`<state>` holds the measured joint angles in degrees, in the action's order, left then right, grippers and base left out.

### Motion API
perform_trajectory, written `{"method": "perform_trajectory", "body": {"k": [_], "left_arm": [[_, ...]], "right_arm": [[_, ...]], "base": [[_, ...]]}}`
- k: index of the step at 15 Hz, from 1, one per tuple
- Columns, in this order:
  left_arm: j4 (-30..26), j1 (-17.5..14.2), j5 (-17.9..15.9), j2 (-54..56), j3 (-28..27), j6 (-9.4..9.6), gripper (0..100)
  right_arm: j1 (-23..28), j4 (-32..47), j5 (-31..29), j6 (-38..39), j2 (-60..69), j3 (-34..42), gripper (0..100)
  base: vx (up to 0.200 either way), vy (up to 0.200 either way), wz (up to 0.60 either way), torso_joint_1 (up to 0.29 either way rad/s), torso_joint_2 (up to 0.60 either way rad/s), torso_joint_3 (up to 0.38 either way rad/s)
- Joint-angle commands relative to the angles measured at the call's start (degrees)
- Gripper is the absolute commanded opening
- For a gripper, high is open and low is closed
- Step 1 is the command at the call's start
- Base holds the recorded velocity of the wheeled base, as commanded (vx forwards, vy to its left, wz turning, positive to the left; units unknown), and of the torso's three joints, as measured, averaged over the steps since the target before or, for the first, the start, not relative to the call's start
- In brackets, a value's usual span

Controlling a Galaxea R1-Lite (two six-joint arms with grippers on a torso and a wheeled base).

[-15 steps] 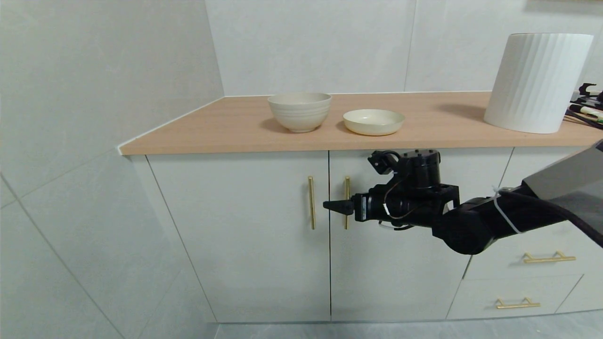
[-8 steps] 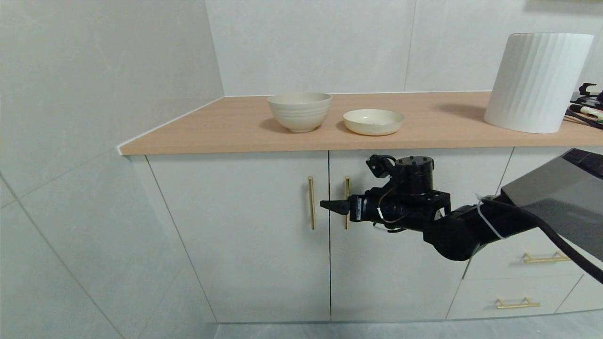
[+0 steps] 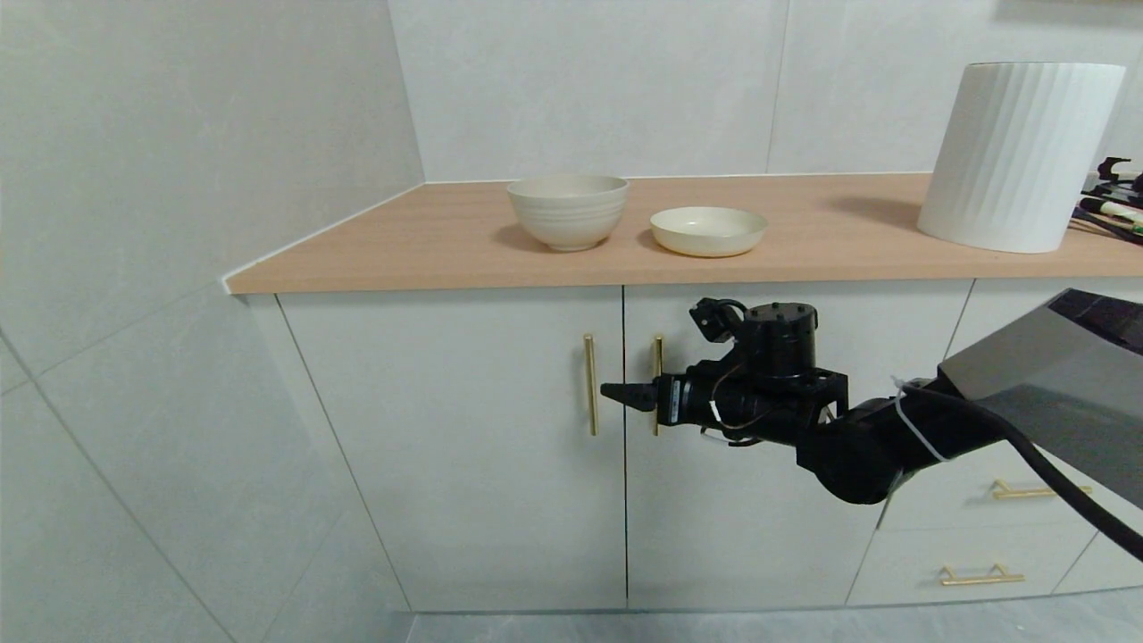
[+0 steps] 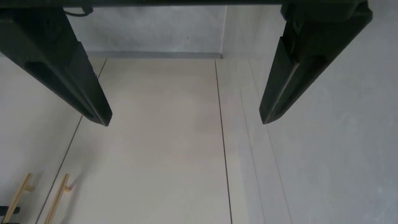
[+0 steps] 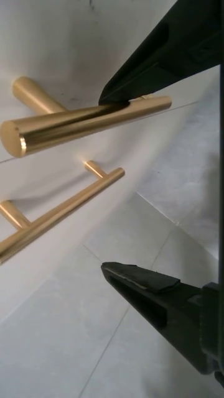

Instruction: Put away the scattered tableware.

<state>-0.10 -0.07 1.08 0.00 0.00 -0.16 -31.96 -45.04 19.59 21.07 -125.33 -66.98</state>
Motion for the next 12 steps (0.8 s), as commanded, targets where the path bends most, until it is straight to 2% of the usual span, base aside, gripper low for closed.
{"method": "perform_trajectory", "body": {"k": [1,8,12], "left_arm": [[0.0,0.0,0.0,0.0,0.0,-0.02,100],[0.0,0.0,0.0,0.0,0.0,-0.02,100],[0.0,0.0,0.1,0.0,0.0,-0.02,100]], "right_arm": [[-0.4,0.1,0.4,0.0,1.1,0.8,100],[-1.7,0.1,5.0,-0.1,6.0,6.6,100],[-2.5,0.0,8.4,-0.1,15.6,18.5,100]], "base": [[0.0,0.0,0.0,0.0,0.0,0.0],[0.0,0.0,0.0,0.0,0.0,0.0],[0.0,0.0,0.0,0.0,0.0,0.0]]}}
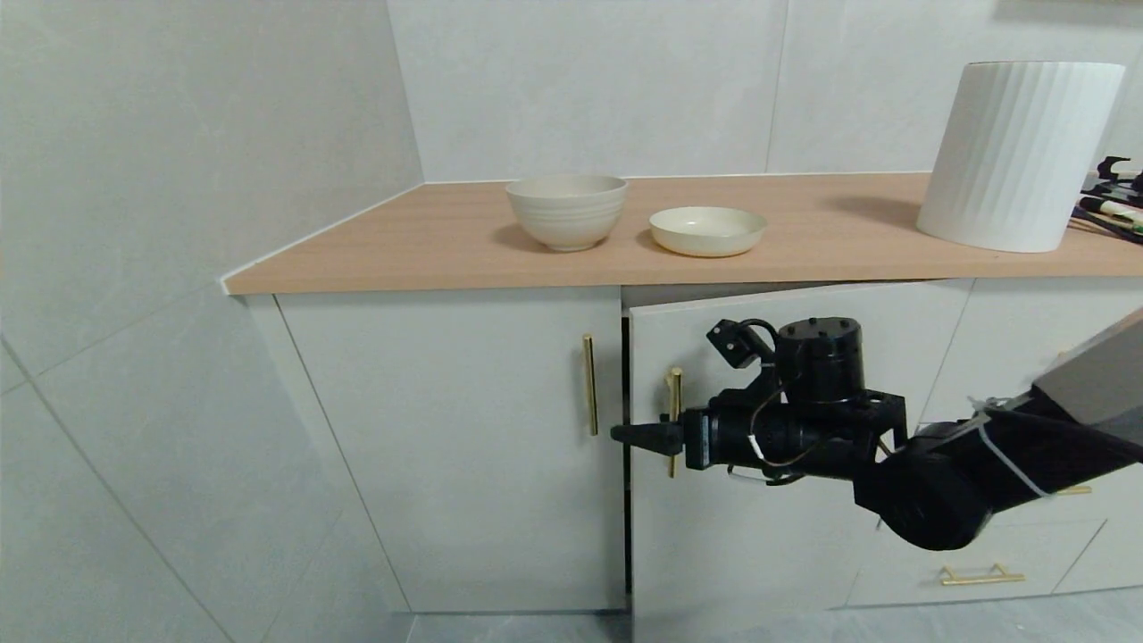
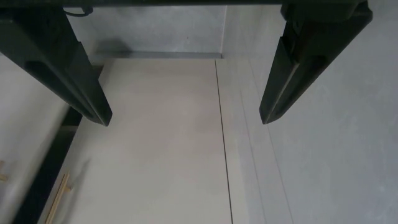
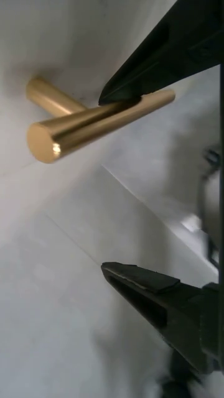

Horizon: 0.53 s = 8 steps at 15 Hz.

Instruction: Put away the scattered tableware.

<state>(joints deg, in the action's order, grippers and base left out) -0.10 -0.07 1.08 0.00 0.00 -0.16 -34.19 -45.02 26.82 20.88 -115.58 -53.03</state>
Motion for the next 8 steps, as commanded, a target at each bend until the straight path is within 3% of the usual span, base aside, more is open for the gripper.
{"method": "perform_trajectory", "body": {"k": [1,3,8], "left_arm": [[0.0,0.0,0.1,0.0,0.0,-0.02,100],[0.0,0.0,0.1,0.0,0.0,-0.02,100],[0.0,0.0,0.1,0.0,0.0,-0.02,100]], "right_arm": [[-0.3,0.0,3.2,0.1,8.9,7.6,100],[-0.3,0.0,7.5,0.1,14.5,13.6,100],[-0.6,0.0,8.9,-0.1,23.6,24.3,100]], "base": [[0.0,0.0,0.0,0.0,0.0,0.0],[0.0,0.0,0.0,0.0,0.0,0.0],[0.0,0.0,0.0,0.0,0.0,0.0]]}}
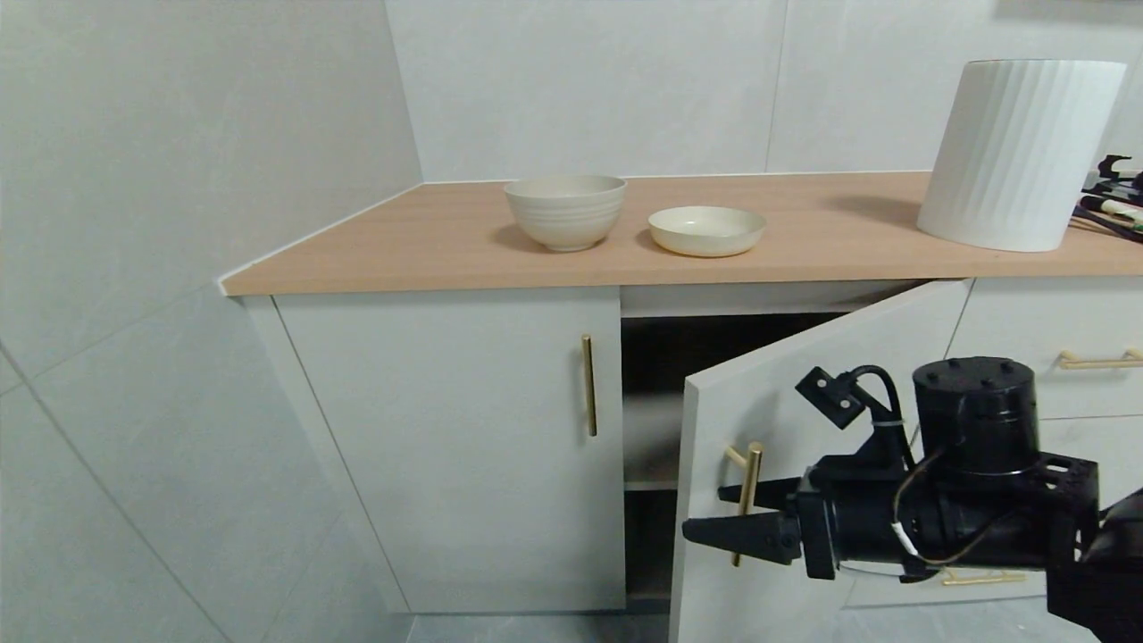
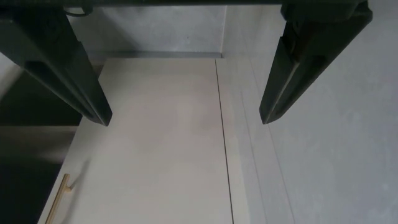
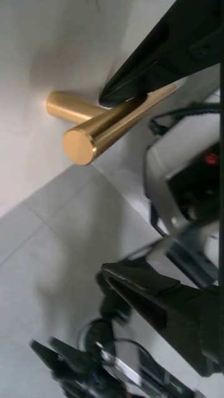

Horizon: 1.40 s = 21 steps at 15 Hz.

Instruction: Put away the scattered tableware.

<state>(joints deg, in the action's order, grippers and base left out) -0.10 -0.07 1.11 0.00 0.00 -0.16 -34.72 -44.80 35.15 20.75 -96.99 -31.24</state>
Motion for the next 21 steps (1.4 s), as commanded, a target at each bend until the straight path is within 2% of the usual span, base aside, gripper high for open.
{"method": "perform_trajectory", "body": {"k": [1,12,15,16,17,18,20,21], "left_arm": [[0.0,0.0,-0.1,0.0,0.0,-0.02,100],[0.0,0.0,0.0,0.0,0.0,-0.02,100],[0.7,0.0,-0.3,0.0,-0.1,1.04,100],[3.2,0.0,-1.7,0.0,-1.1,0.86,100],[4.4,0.0,-5.5,0.0,-4.0,0.69,100],[3.0,0.1,-10.2,-0.9,-8.0,0.25,100],[-1.2,0.2,-18.7,-11.7,-18.1,-0.9,100],[-1.2,1.0,-23.8,-19.0,-22.9,-2.21,100]], "right_arm": [[-0.1,-0.2,0.5,0.1,6.8,3.7,100],[-0.1,-0.1,0.5,0.3,11.8,10.0,100],[-0.1,-0.1,0.5,0.3,12.4,10.4,100],[-0.1,-0.1,0.5,0.3,12.4,10.3,100],[-0.2,-0.1,0.5,0.3,12.4,10.4,100],[-0.2,-0.1,0.5,0.3,12.4,10.5,100],[-0.2,-0.1,0.5,0.3,12.4,10.8,100],[-0.2,-0.1,0.5,0.3,12.4,10.8,100]], "base": [[0.0,0.0,0.0,0.0,0.0,0.0],[0.0,0.0,0.0,0.0,0.0,0.0],[0.0,0.0,0.0,0.0,0.0,0.0],[0.0,0.0,0.0,0.0,0.0,0.0],[0.0,0.0,0.0,0.0,0.0,0.0],[0.0,0.0,0.0,0.0,0.0,0.0],[0.0,0.0,0.0,0.0,0.0,0.0],[0.0,0.0,0.0,0.0,0.0,0.0]]}}
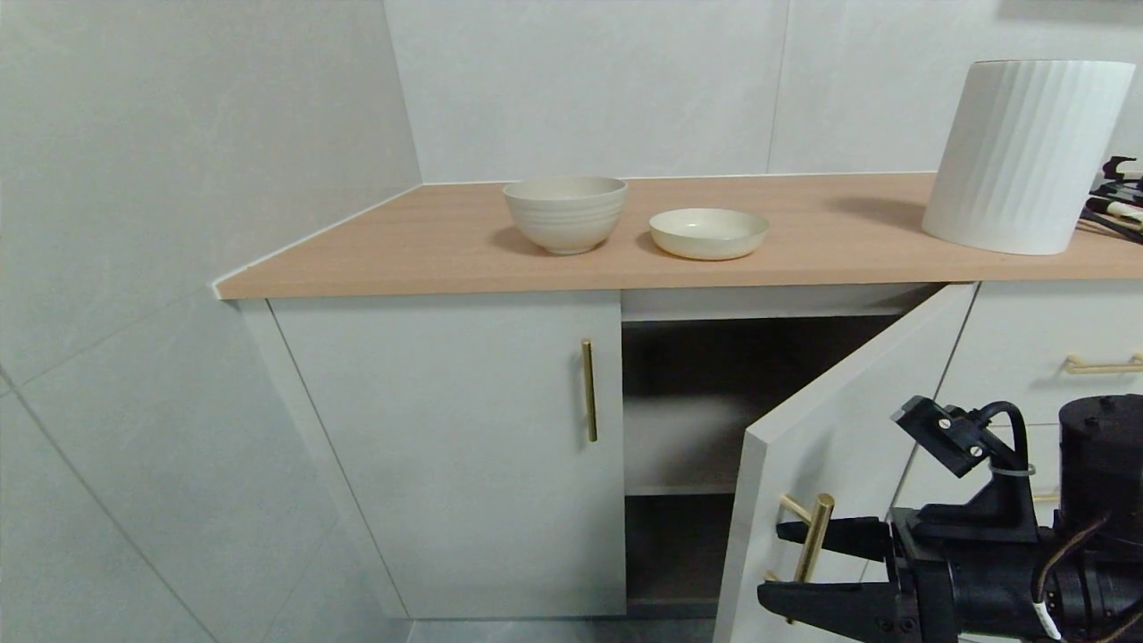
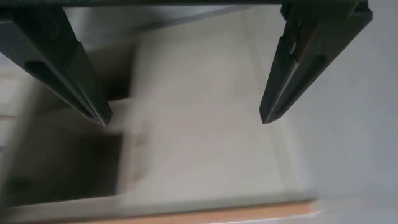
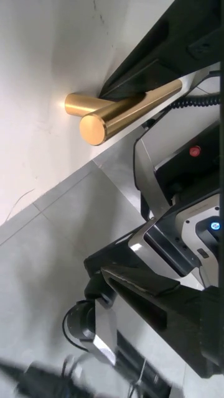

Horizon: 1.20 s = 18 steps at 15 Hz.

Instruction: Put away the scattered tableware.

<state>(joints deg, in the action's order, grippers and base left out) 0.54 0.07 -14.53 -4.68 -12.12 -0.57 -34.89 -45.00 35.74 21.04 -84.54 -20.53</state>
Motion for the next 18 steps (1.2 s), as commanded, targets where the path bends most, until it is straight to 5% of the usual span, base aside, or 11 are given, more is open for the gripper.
{"method": "perform_trajectory", "body": {"k": [1,4,6,10,16,18], "left_arm": [[-1.9,1.6,-13.2,-21.3,-14.8,-3.47,100],[-1.5,3.9,-31.6,-44.2,-24.5,-4.79,100],[1.4,8.6,-36.5,-55.4,-25.7,-4.61,100],[17.1,17.8,-36.0,-74.7,-25.1,-6.55,100],[31.0,24.0,-35.5,-84.4,-19.1,-7.69,100],[36.3,26.8,-35.4,-86.4,-17.5,-9.71,100]], "right_arm": [[0.0,0.1,-0.1,0.0,0.0,0.1,100],[0.0,0.1,-0.1,-0.1,-0.2,0.0,100],[-0.7,0.2,-0.1,-0.1,-0.4,0.0,100],[-1.0,0.1,-0.1,-0.1,-0.1,0.1,100],[-2.1,0.3,-0.1,-0.2,-0.2,0.1,100],[-2.1,0.3,-0.1,-0.1,-0.5,0.1,100]], "base": [[0.0,0.0,0.0,0.0,0.0,0.0],[0.0,0.0,0.0,0.0,0.0,0.0],[0.0,0.0,0.0,0.0,0.0,0.0],[0.0,0.0,0.0,0.0,0.0,0.0],[0.0,0.0,0.0,0.0,0.0,0.0],[0.0,0.0,0.0,0.0,0.0,0.0]]}}
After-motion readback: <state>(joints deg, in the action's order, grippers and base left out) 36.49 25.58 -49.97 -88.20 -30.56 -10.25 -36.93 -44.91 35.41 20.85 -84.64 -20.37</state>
